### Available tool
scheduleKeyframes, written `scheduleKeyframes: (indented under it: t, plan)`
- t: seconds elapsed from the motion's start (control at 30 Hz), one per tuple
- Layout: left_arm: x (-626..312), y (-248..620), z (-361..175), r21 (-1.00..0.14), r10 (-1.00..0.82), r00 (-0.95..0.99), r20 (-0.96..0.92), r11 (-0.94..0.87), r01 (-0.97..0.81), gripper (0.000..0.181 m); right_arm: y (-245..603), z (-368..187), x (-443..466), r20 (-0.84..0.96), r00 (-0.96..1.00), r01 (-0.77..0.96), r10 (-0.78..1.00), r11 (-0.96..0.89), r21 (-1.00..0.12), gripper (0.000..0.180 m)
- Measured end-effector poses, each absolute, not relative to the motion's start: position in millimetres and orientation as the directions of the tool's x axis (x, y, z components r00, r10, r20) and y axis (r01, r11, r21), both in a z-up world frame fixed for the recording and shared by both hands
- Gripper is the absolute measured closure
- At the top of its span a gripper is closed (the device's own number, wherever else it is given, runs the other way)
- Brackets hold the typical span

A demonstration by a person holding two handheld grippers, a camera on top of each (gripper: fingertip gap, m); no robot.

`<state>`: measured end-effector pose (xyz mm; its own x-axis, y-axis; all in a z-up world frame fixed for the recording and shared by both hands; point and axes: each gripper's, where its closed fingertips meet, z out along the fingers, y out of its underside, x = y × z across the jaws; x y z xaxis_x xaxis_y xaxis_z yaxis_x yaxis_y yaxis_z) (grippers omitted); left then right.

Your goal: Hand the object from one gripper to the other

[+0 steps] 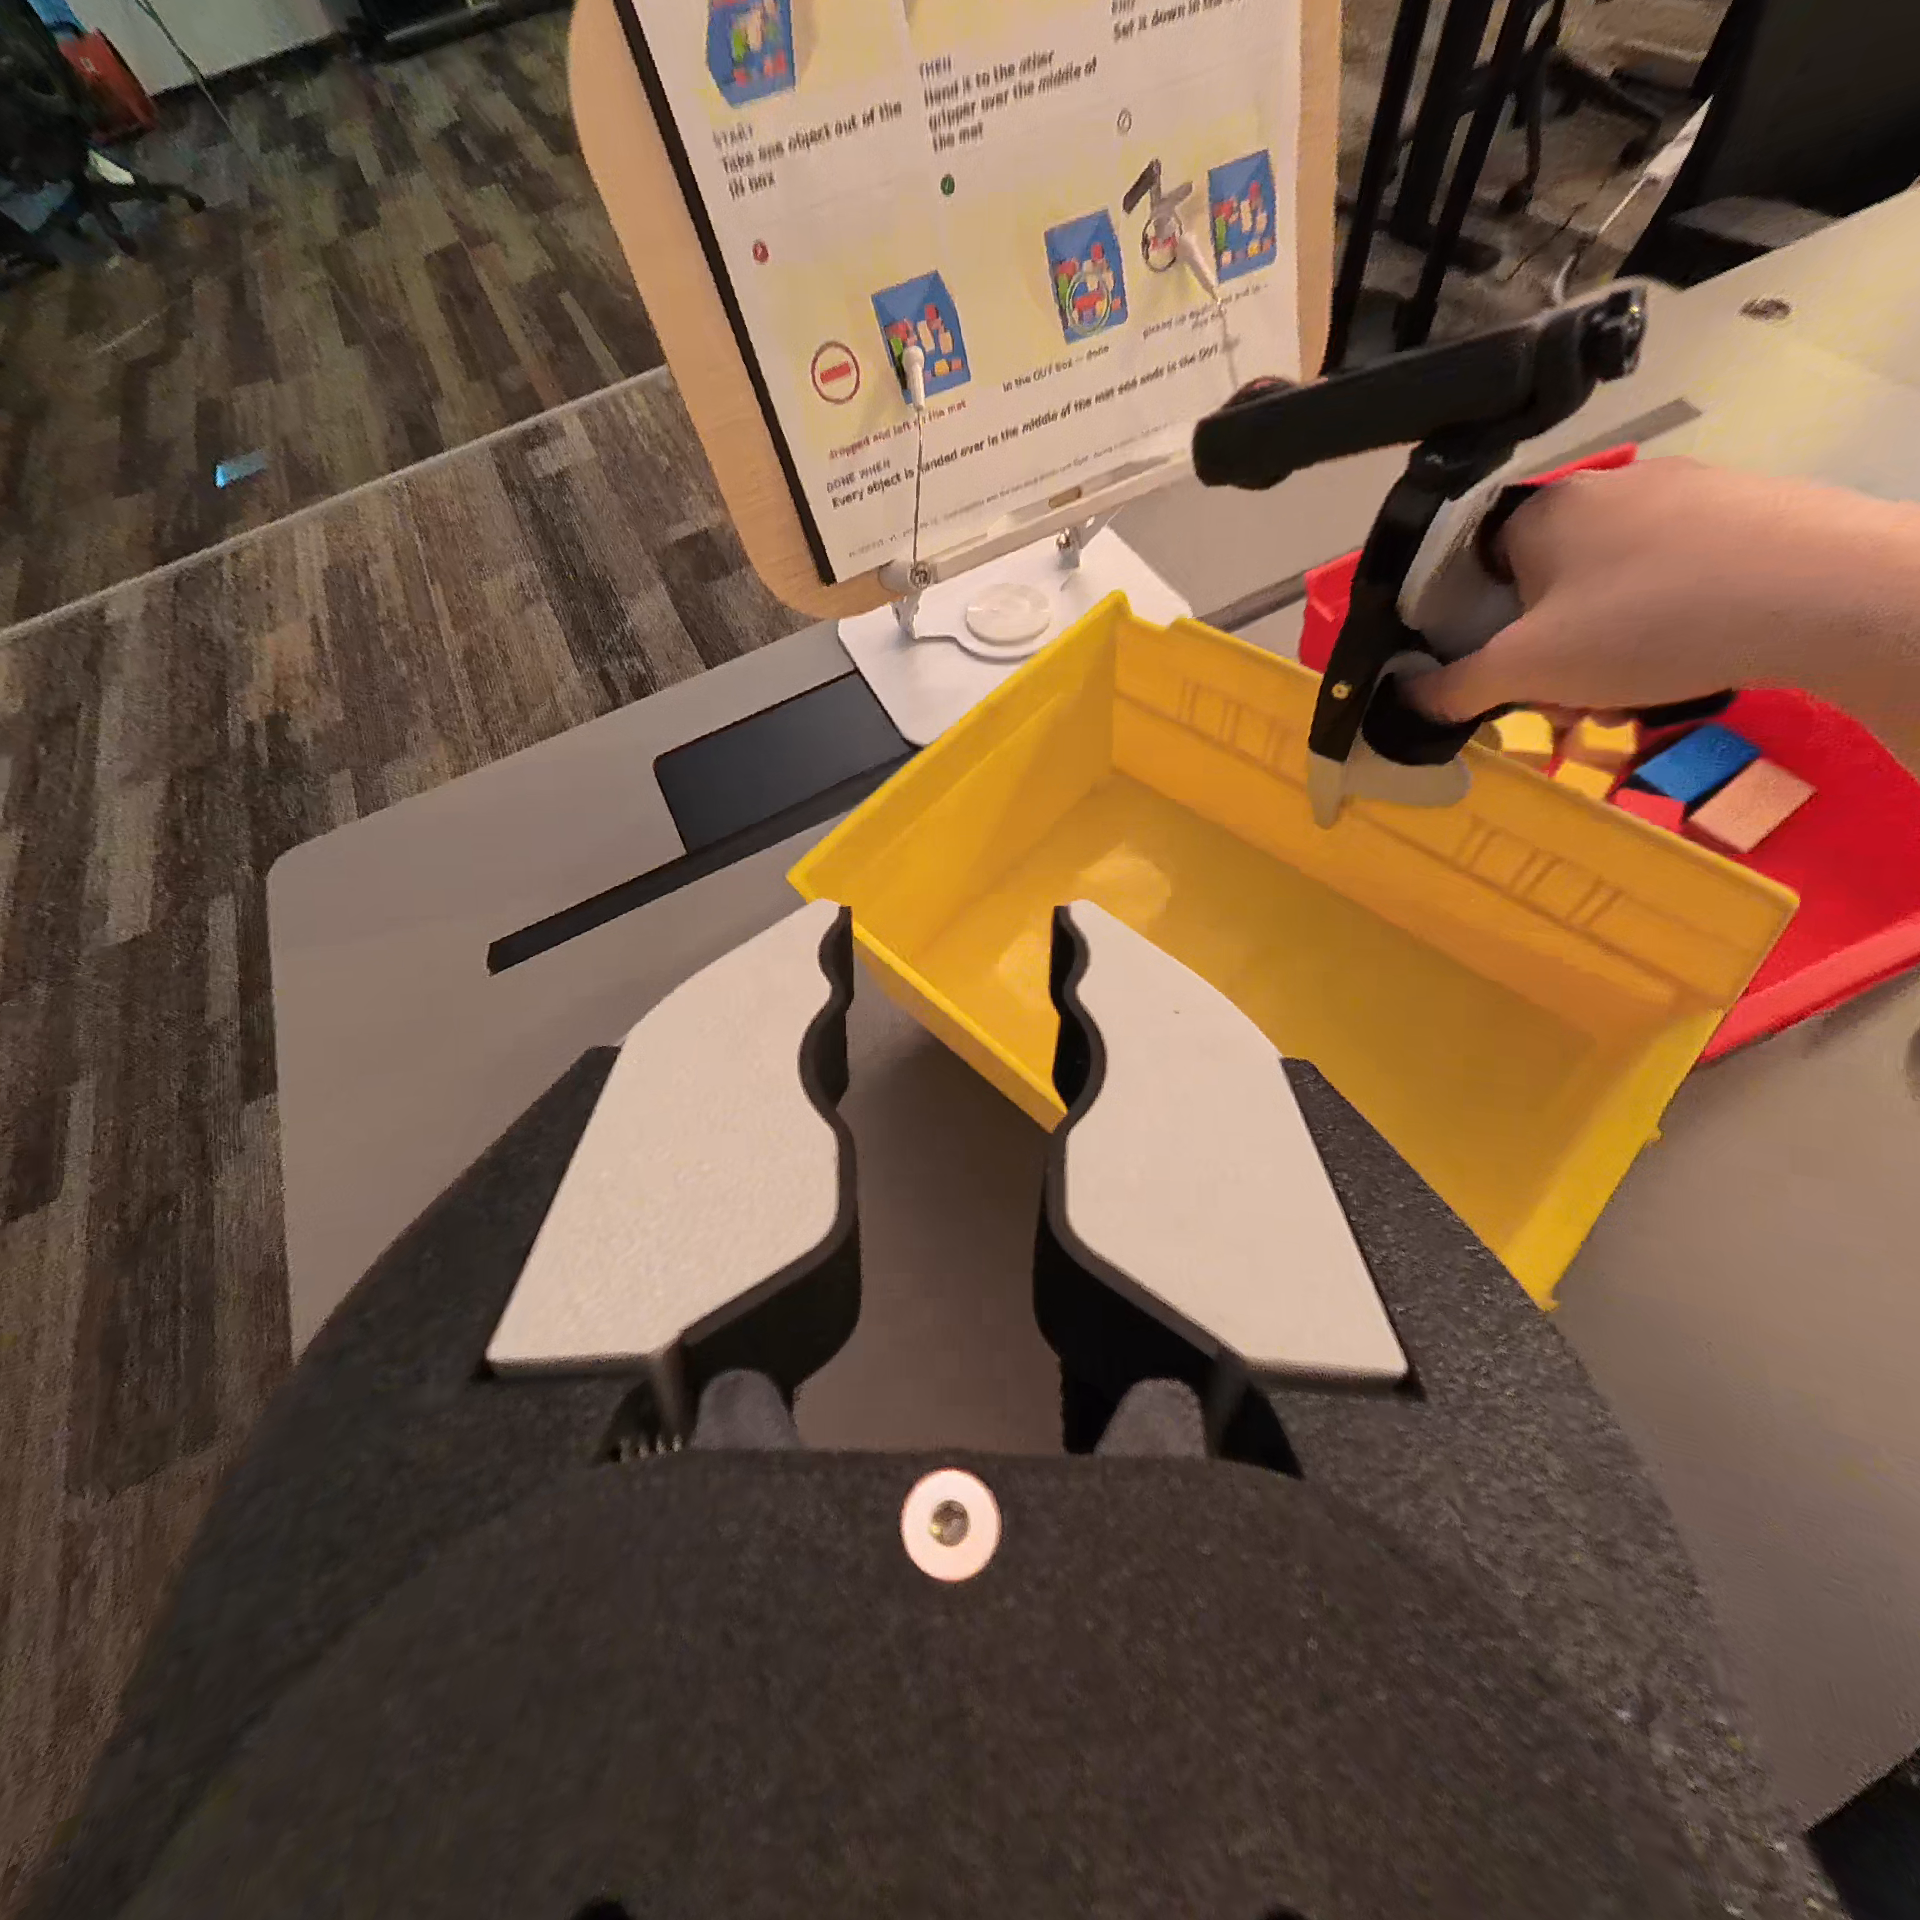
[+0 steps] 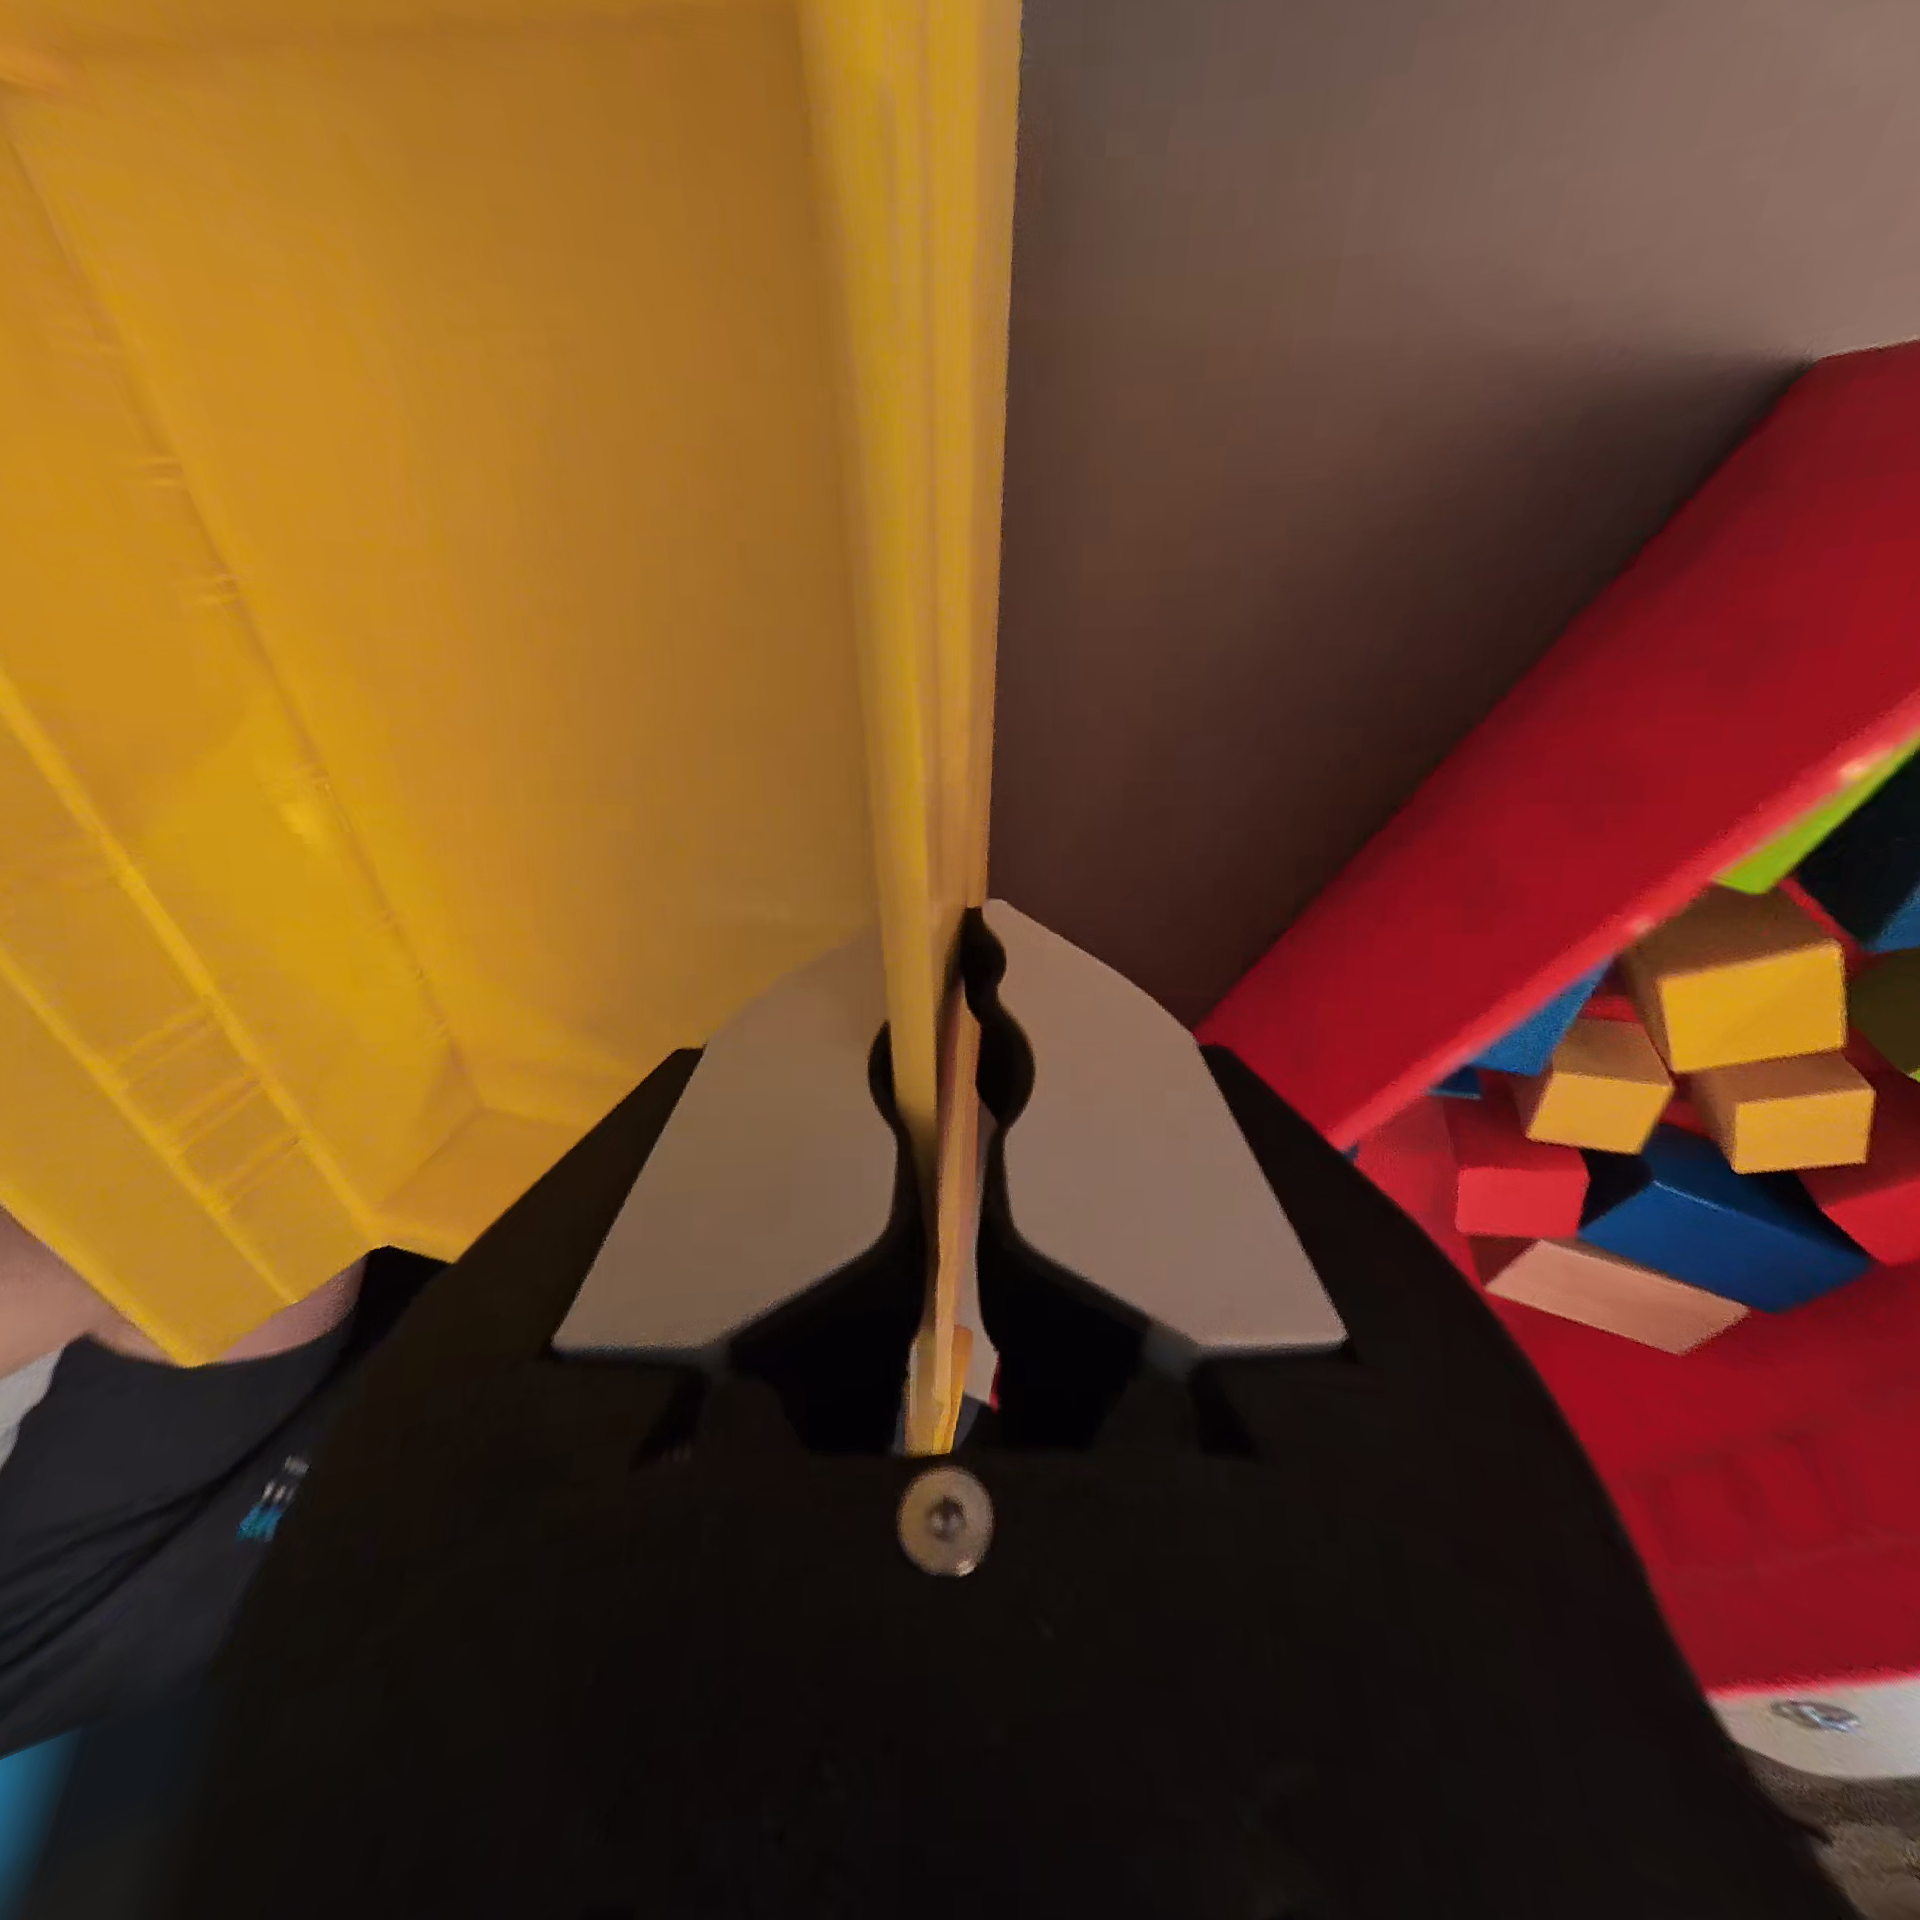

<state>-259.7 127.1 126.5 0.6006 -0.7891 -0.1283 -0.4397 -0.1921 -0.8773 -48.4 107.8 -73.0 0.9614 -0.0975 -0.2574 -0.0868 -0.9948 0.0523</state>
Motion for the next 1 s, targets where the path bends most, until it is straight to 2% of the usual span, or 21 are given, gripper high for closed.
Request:
scheduleKeyframes:
  t: [0.13,0.23,0.37,0.5,0.63,0.77,0.83,0.9,1.0]
  plan:
    - [-261,104,155,-0.94,-0.823,0.567,-0.045,-0.156,-0.302,0.131,100,-23,-32,-0.276,0.959,-0.065,-0.071,-0.997,0.032,0.174]
    - [-264,87,174,-0.974,-0.844,0.536,0.006,-0.125,-0.187,0.134,83,13,-2,-0.281,0.956,-0.081,-0.082,-0.997,0.018,0.174]
    - [-260,76,179,-0.986,-0.866,0.5,-0.024,-0.064,-0.157,0.138,44,42,65,-0.305,0.938,-0.175,-0.166,-0.985,-0.001,0.174]
    - [-223,65,177,-0.993,-0.934,0.35,-0.073,0.035,-0.113,0.131,-13,56,150,-0.306,0.905,-0.321,-0.296,-0.946,-0.034,0.174]
    - [-152,52,134,-0.972,-0.986,0.137,0.093,-0.119,-0.203,0.126,-79,60,230,-0.308,0.844,-0.476,-0.44,-0.878,-0.05,0.174]
    - [-71,38,59,-0.904,-0.981,0.044,0.19,-0.192,-0.383,0.128,-141,58,295,-0.291,0.78,-0.594,-0.553,-0.801,-0.07,0.174]
    - [-40,46,25,-0.879,-0.98,0.105,0.166,-0.196,-0.435,0.107,-168,53,321,-0.274,0.752,-0.639,-0.6,-0.766,-0.075,0.174]
    - [-18,54,2,-0.857,-0.979,0.153,0.136,-0.194,-0.477,0.105,-192,44,342,-0.257,0.729,-0.668,-0.634,-0.74,-0.071,0.173]
    - [11,50,-20,-0.787,-0.965,0.15,0.217,-0.264,-0.558,0.107,-219,21,367,-0.245,0.7,-0.7,-0.67,-0.712,-0.052,0.174]
